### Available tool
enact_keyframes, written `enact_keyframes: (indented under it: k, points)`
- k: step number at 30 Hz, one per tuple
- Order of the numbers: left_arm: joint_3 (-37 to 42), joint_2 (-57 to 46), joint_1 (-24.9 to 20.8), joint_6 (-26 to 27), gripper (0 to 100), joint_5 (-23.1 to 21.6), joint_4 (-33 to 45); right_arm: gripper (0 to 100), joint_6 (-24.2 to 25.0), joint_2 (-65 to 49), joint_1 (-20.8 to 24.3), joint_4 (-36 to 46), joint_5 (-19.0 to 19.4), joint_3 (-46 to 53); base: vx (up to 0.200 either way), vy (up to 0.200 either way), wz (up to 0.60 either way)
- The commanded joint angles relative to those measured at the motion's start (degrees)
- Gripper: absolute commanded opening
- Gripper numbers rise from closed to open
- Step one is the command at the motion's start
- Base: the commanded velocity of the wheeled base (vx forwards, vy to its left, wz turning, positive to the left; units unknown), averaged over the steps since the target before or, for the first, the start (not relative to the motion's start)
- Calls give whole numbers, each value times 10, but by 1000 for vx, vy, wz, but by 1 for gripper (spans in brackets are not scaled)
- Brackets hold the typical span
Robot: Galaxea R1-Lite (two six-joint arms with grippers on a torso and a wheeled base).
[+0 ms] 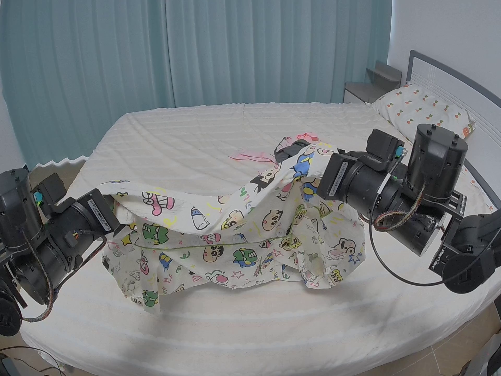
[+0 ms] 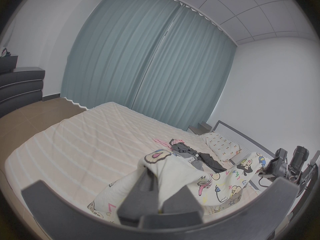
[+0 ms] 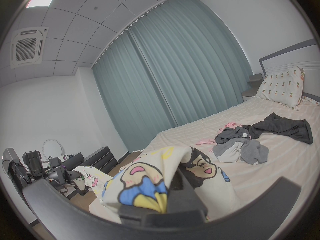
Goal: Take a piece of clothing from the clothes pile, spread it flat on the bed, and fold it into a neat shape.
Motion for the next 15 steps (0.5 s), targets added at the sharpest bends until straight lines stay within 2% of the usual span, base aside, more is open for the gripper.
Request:
enact_keyframes:
  k: [1, 7, 11, 14, 15]
  points:
    - [0, 0, -1, -1, 0, 0, 0, 0, 0, -2, 0, 0, 0, 3, 0, 200, 0]
    - [18, 4, -9, -8, 0, -3, 0, 0, 0, 4, 0, 1, 1, 10, 0, 200, 0]
    - [18, 3, -36, -53, 0, -3, 0, 0, 3, 10, 9, -3, 1, 15, 0, 200, 0]
    - [20, 4, -39, -56, 0, -3, 1, 0, 6, 9, 10, -2, 0, 16, 0, 200, 0]
    - [21, 4, -39, -57, 0, -4, 1, 0, 6, 6, 10, -2, 0, 16, 0, 0, 0]
